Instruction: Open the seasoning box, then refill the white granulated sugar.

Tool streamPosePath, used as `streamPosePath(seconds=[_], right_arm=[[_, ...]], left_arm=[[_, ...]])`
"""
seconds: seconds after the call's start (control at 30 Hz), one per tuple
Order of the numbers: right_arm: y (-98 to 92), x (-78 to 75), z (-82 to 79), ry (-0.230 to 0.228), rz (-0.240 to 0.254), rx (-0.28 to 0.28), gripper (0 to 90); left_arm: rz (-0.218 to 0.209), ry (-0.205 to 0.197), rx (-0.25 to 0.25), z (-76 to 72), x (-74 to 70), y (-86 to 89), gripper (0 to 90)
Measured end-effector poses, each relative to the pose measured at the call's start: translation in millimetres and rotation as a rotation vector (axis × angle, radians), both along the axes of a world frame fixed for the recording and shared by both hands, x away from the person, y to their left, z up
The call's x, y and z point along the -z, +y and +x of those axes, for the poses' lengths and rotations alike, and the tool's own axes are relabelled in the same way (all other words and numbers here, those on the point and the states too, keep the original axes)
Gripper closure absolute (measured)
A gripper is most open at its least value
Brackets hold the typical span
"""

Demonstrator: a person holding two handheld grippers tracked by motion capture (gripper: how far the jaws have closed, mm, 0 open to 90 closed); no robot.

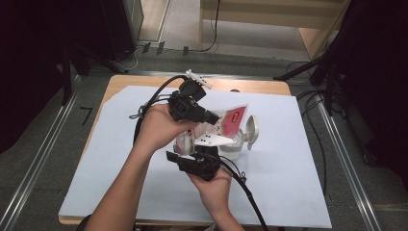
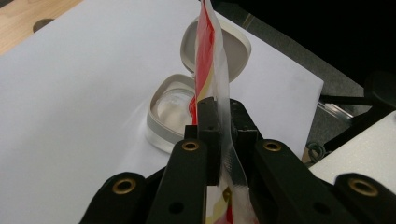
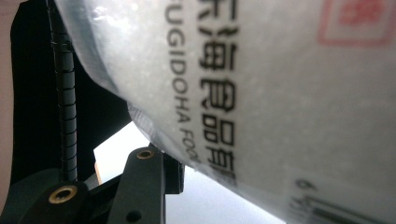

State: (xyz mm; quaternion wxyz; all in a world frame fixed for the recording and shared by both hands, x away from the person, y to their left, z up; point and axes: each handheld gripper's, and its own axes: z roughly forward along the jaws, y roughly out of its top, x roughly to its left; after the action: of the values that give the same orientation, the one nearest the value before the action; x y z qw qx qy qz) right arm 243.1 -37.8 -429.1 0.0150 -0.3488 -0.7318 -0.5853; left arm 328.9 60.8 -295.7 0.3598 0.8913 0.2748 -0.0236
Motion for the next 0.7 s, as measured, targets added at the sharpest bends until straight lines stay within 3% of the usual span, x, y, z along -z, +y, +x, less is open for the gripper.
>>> streamPosePath(seconds=[0.7], right_arm=[[-0.5,-2.5,0.4,0.007,0.019,0.001,62.7]], left_arm=[[-0.015,-0.010,-0.005,-0.5,-1.2,0.0,86.2]])
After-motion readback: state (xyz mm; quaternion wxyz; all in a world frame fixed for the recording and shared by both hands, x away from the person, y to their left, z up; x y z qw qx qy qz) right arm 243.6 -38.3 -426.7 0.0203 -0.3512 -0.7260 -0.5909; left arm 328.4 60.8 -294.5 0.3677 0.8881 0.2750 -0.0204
